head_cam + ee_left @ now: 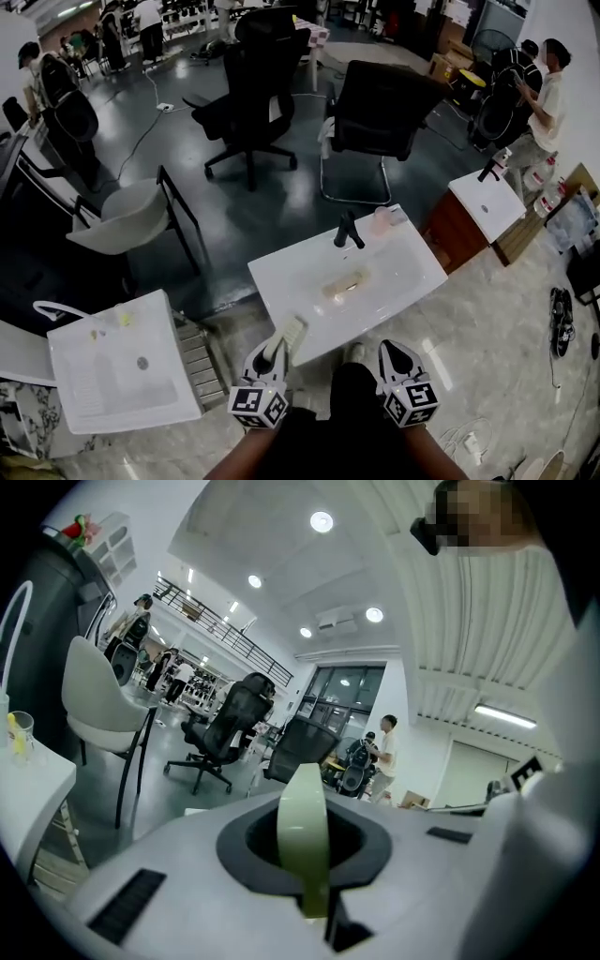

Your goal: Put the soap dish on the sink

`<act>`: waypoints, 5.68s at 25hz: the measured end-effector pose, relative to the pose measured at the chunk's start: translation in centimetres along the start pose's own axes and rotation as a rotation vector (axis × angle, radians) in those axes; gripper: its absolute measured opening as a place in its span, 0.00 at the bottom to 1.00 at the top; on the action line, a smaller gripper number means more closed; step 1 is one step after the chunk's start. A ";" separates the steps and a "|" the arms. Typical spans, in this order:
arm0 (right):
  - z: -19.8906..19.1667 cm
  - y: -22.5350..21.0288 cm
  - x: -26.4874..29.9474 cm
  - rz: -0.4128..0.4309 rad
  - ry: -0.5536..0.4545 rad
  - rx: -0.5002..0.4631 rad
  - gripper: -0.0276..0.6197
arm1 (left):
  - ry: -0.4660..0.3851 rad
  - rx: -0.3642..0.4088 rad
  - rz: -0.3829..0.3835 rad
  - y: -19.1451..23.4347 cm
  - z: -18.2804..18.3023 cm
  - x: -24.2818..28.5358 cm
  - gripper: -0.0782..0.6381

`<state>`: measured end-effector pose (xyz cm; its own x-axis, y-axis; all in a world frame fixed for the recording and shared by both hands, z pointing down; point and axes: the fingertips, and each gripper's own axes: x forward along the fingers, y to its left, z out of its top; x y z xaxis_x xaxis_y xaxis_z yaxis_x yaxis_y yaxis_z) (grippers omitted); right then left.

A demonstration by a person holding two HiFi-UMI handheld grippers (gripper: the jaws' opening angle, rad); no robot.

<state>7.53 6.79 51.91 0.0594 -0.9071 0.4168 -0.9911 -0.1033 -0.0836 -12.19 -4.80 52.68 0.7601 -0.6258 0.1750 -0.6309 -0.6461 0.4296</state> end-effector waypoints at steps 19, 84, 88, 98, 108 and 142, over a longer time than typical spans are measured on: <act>5.7 -2.9 13.6 0.293 -0.013 -0.077 0.04 | -0.077 -0.034 0.265 2.4 4.6 5.5 0.14; 5.4 8.2 33.3 0.591 0.166 -0.306 0.04 | 0.106 -0.260 0.530 21.4 -6.1 19.0 0.14; 4.5 8.2 34.5 0.567 0.201 -0.307 0.04 | 0.198 -0.236 0.450 22.6 -8.0 21.2 0.14; 1.9 5.5 37.3 0.476 0.290 -0.328 0.04 | 0.337 -0.292 0.245 24.6 -12.2 25.0 0.14; -0.4 4.8 36.4 0.459 0.336 -0.319 0.04 | 0.536 -0.211 0.234 27.0 -14.6 26.5 0.32; -1.0 1.3 32.9 0.406 0.332 -0.208 0.04 | 0.577 -0.037 0.305 26.7 -14.3 25.7 0.43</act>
<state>8.06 -22.74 66.40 -0.3390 -0.6769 0.6534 -0.9312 0.3404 -0.1306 -7.28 -31.85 81.27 0.5157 -0.4371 0.7369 -0.8336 -0.4545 0.3139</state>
